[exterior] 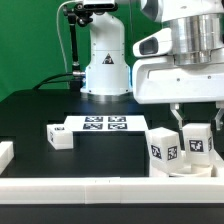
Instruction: Assemble stool
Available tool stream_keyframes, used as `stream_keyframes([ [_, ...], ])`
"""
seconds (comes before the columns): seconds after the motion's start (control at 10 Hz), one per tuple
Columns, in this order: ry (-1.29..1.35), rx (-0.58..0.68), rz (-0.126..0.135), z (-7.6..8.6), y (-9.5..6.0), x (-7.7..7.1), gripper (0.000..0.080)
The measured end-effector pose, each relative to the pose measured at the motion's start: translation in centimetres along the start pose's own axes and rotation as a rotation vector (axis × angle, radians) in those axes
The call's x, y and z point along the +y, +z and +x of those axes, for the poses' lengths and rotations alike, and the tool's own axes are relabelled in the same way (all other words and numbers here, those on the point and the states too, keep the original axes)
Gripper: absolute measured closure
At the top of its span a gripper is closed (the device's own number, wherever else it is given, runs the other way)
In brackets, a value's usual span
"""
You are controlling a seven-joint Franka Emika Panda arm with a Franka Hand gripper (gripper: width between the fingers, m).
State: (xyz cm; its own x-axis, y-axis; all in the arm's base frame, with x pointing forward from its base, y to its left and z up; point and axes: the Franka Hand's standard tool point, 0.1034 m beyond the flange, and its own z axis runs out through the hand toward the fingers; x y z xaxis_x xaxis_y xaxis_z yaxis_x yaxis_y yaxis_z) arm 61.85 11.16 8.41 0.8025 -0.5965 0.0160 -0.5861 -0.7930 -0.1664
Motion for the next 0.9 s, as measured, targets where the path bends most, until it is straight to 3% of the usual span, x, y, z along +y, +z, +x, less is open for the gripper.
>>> stream_keyframes([
  [0.9, 0.698, -0.066, 0.064, -0.44, 0.12, -0.68, 0.0465],
])
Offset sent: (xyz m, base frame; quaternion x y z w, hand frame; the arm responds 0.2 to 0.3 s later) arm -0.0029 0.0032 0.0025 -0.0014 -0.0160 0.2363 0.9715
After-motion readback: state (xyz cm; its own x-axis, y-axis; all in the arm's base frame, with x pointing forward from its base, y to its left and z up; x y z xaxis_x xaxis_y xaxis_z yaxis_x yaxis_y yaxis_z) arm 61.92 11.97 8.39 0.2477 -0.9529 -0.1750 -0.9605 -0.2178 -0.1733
